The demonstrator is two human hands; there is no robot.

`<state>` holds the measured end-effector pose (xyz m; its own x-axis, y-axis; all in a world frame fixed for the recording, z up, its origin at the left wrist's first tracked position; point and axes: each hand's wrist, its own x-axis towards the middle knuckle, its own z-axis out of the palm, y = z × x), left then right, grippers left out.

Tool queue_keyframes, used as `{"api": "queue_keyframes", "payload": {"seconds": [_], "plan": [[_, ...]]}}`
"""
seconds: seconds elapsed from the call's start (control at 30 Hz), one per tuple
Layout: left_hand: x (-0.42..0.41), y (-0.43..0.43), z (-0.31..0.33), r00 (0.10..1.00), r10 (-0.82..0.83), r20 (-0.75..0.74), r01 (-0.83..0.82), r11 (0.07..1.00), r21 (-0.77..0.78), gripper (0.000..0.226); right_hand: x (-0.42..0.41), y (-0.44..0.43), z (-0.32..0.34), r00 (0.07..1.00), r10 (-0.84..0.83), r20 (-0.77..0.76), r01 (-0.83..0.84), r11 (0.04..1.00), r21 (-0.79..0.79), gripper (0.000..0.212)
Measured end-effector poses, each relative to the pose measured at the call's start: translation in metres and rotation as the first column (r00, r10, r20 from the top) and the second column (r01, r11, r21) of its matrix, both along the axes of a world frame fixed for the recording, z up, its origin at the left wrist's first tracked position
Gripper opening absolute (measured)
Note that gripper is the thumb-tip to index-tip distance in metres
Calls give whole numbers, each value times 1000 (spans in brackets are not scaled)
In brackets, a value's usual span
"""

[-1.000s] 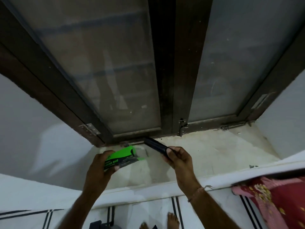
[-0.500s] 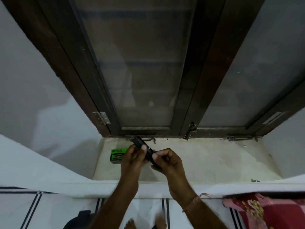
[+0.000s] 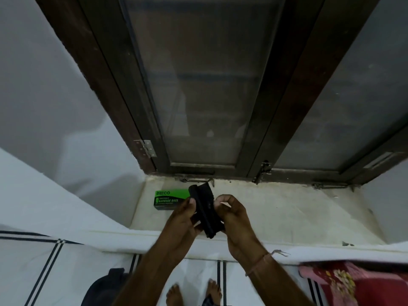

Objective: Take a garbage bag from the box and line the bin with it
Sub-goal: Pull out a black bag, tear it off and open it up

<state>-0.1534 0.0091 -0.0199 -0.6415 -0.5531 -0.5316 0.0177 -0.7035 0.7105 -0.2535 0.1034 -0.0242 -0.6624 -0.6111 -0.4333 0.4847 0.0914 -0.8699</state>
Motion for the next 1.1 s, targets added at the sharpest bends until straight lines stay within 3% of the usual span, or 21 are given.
{"api": "queue_keyframes", "payload": {"seconds": [0.13,0.23,0.3,0.43,0.6,0.7,0.83,0.9,0.97,1.1], "plan": [[-4,5,-3,999,-31,25,33,995,-94,46,5,-2,3,999,4,-37,-4,1000,8,30],[-4,7,-1,995,-97,30,101,981,-166,39,3,1,16,994,99,-35,-100,994,-33,40],[-4,9,-1,994,-108,15,109,985,-137,39,0,-1,16,995,100,-26,-101,993,-64,32],[-3,11,-1,995,-97,-35,99,994,53,47,-2,-9,13,990,-68,122,74,996,-48,23],[-4,5,-1,997,-83,-2,83,996,24,52,-4,-13,12,989,-114,97,106,990,91,16],[-5,4,-3,994,-105,40,107,993,-45,49,-7,-16,13,987,-147,72,141,987,72,22],[-6,4,-9,994,-109,31,108,994,3,55,-8,-17,14,979,-139,151,139,990,10,30],[-6,6,-8,992,-124,22,124,992,-15,48,-7,-13,15,996,-28,80,28,1000,8,41],[-3,6,-6,989,-145,-8,144,988,-59,45,-8,-9,12,994,95,-58,-97,995,-30,38],[2,4,-8,989,-147,-19,144,983,-117,47,-13,-8,3,988,31,-152,-31,1000,3,34]]}}
